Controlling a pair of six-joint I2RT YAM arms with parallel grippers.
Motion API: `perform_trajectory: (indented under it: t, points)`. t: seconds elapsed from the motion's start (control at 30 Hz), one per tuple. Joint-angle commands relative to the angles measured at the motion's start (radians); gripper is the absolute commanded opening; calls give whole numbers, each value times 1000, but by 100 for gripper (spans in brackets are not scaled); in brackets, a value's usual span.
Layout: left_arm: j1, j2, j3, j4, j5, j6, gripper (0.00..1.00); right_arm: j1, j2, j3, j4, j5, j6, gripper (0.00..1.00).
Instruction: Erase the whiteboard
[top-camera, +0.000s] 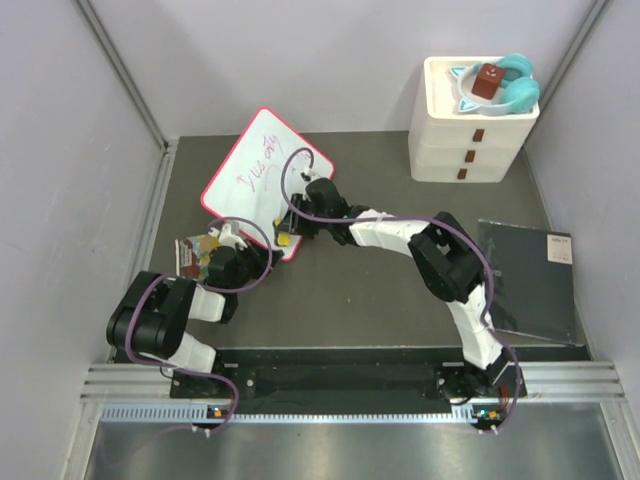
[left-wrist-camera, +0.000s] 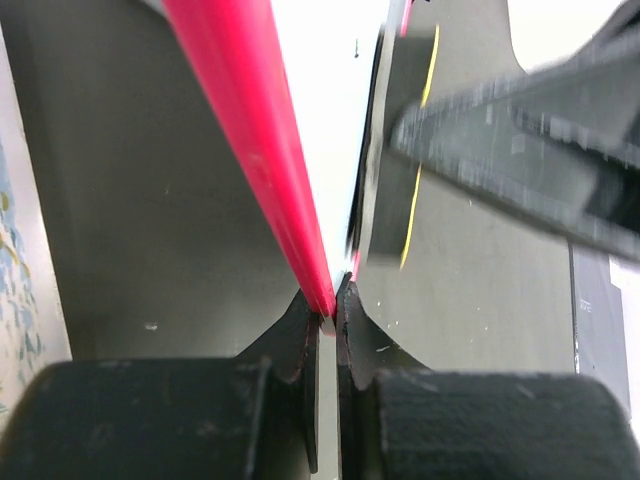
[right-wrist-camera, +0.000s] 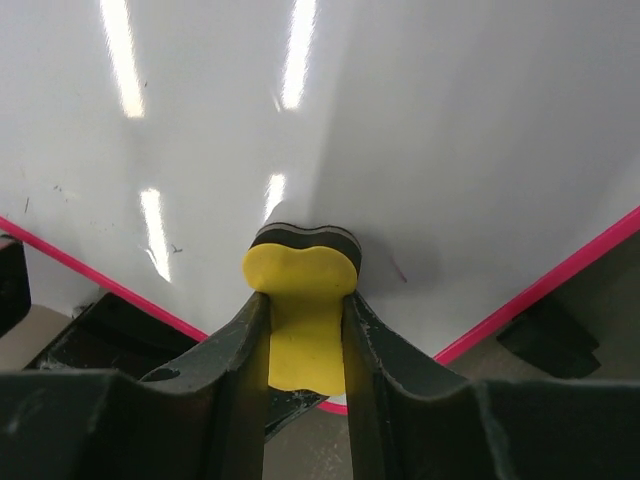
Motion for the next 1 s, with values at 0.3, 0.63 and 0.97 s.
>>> perform_trajectory:
  t: [0.3,0.63,0.97]
  points:
    - [-19,-6,-40,-77,63,95,0,-162,112,104,-119,206,3,0]
    - [-19,-6,-43,-76,64,95,0,-144,76,74,-10,103,-17,0]
    - [-21,-14,-47,-85,61,93,0,-164,231,432,-129,-67,-67,0]
